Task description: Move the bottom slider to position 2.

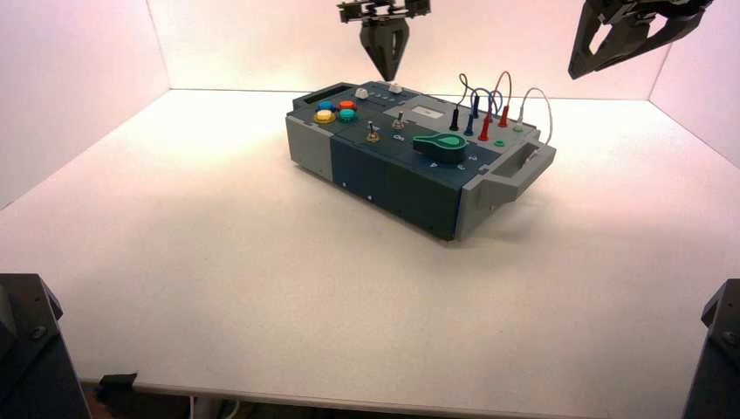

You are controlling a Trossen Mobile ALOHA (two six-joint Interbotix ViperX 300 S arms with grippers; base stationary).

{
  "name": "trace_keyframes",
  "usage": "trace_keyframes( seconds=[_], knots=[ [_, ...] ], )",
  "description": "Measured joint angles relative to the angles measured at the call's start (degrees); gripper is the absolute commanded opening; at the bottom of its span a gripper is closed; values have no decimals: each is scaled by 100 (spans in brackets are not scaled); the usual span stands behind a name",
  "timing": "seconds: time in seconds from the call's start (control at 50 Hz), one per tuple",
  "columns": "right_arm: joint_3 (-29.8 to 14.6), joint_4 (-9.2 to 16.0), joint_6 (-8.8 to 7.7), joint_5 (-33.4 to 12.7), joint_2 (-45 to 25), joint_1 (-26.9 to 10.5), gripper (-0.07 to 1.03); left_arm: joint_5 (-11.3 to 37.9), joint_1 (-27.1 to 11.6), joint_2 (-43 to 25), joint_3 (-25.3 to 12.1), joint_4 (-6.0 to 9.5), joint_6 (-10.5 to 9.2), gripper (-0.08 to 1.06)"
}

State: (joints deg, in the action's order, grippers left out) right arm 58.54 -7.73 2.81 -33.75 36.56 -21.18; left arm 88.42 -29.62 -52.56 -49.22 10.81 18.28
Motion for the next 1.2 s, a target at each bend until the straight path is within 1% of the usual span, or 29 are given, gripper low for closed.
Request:
trace_keyframes(
  seconds=[0.02, 0.22, 0.28, 0.6, 0.96, 1.2],
  knots=[
    [0, -9, 0, 0, 0, -9, 41, 0, 9, 0, 0, 0, 0, -3],
    [0, -9, 0, -9, 9, -9, 41, 53, 97, -70, 79, -202, -114, -3],
    [0, -9, 0, -9, 9, -9, 41, 62, 141, -105, 105, -229, -132, -3],
    [0, -9, 0, 0, 9, -9, 41, 88, 264, -202, 141, -246, -149, -3],
    [0, -9, 0, 0, 0, -9, 41, 88, 272, -272, 132, -246, -149, -3],
    [0, -9, 0, 0, 9, -9, 41, 88, 272, -281, -62, -246, -158, -3]
  ],
)
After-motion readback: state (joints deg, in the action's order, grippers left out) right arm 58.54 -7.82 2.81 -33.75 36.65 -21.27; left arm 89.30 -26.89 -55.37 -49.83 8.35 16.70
